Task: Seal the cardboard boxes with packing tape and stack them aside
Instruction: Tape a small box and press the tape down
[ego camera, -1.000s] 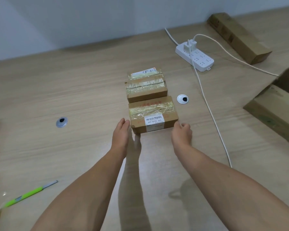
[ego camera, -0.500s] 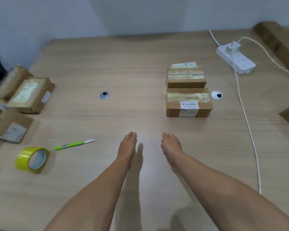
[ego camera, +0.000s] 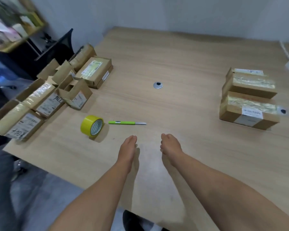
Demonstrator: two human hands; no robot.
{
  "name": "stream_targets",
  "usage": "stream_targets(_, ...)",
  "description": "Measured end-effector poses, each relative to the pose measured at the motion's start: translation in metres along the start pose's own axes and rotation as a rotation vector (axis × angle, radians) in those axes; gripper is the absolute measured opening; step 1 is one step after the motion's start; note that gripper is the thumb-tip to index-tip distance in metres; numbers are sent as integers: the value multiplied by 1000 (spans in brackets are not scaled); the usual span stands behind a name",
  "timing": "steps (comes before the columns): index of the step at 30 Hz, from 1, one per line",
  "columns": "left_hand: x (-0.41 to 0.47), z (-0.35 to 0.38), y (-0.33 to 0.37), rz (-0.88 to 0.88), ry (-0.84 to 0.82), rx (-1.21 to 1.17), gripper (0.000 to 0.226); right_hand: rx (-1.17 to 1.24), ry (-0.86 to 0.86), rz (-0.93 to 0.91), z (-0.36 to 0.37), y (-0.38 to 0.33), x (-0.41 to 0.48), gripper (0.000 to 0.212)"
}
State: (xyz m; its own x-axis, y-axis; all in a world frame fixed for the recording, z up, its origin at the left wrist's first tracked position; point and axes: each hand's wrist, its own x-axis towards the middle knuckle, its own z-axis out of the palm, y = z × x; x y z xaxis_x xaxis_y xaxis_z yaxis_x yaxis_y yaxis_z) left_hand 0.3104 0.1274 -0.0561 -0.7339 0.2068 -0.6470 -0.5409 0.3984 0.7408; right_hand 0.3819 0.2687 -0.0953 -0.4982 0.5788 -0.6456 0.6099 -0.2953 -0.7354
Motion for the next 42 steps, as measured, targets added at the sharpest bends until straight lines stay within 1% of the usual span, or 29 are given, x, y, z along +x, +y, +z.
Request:
stream_targets(2,7,-32,-5,-17,17,-27,45,-4,-22,-8,31,-5,-9,25)
stream_targets(4,12,-56,-9,-6,26,-37,24,-12,-37,-11,56,-8,-16,23)
stream_targets(5,14,-72,-10,1,41,-33,20,-17,-44,-16,72,-10,-19,22)
stream_targets(10,27,-137,-17,25,86,-48,20,-63,-45,-53,135,-18,-32,25)
stream_targets(14,37,-178,-15,31,130,-64,17,-72,-78,-89,184,-30,-41,27)
stream_targets(17,44,-197,-15,25,155,-71,16,-76,-100,-119,209,-36,-47,27)
stream_targets(20,51,-208,-15,23,179,-93,13,-93,-116,-126,219,-41,-47,27)
stream_targets(22,54,-210,-11,33,203,-102,14,-106,-132,-134,220,-46,-44,27)
stream_targets(26,56,-208,-7,23,232,-131,38,-139,-152,-139,218,-58,-35,28)
stream_targets(28,56,-206,-2,22,251,-146,44,-118,-158,-149,219,-66,-30,27)
stream_targets(33,65,-202,18,50,276,-204,43,-25,-202,-258,234,-89,-29,26)
stream_targets(38,89,-221,32,68,315,-205,44,29,-226,-269,251,-111,-22,22)
stream_targets(42,119,-241,50,73,345,-198,43,35,-188,-250,267,-135,-10,22)
